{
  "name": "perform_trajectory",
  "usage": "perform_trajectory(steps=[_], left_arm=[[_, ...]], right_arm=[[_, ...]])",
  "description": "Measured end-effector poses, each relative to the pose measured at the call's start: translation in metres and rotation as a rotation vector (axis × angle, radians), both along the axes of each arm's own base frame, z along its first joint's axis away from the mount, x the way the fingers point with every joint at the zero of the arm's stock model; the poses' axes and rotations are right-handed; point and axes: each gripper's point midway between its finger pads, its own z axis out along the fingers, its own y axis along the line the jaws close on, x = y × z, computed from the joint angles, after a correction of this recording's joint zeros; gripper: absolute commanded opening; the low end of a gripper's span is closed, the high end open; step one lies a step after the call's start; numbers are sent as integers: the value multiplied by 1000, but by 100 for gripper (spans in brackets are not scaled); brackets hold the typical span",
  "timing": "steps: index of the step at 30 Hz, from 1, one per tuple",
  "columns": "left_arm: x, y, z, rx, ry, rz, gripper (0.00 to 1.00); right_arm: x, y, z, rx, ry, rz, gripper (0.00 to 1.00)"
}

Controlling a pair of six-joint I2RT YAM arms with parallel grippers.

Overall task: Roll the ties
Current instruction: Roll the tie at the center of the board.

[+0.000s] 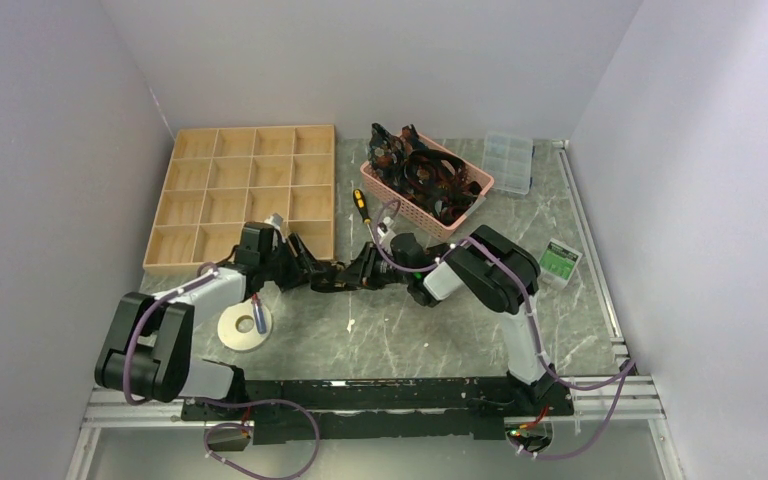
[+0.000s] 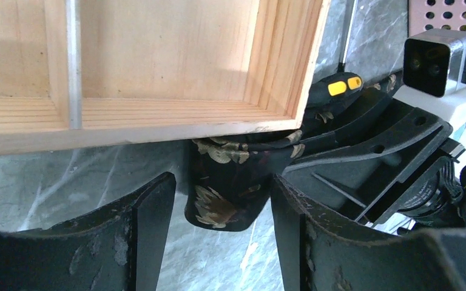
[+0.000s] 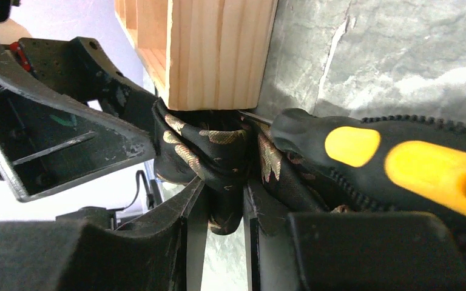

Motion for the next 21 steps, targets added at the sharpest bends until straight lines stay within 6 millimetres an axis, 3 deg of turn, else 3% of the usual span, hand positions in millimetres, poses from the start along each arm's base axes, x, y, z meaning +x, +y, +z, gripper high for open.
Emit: perform_trajectory(steps=[5, 10, 18, 21], left_arm=[[0, -2, -9, 0, 17, -17, 58], [3, -9, -16, -30, 23, -42, 45], [5, -14, -18, -78, 0, -72, 51], [4, -15, -17, -88, -9, -78, 58]], right_arm=[[-1, -3, 0, 29, 2, 5, 28], [-1, -3, 0, 33, -1, 7, 28], [0, -4, 0, 33, -2, 6, 28], [0, -4, 0, 33, -2, 6, 28]])
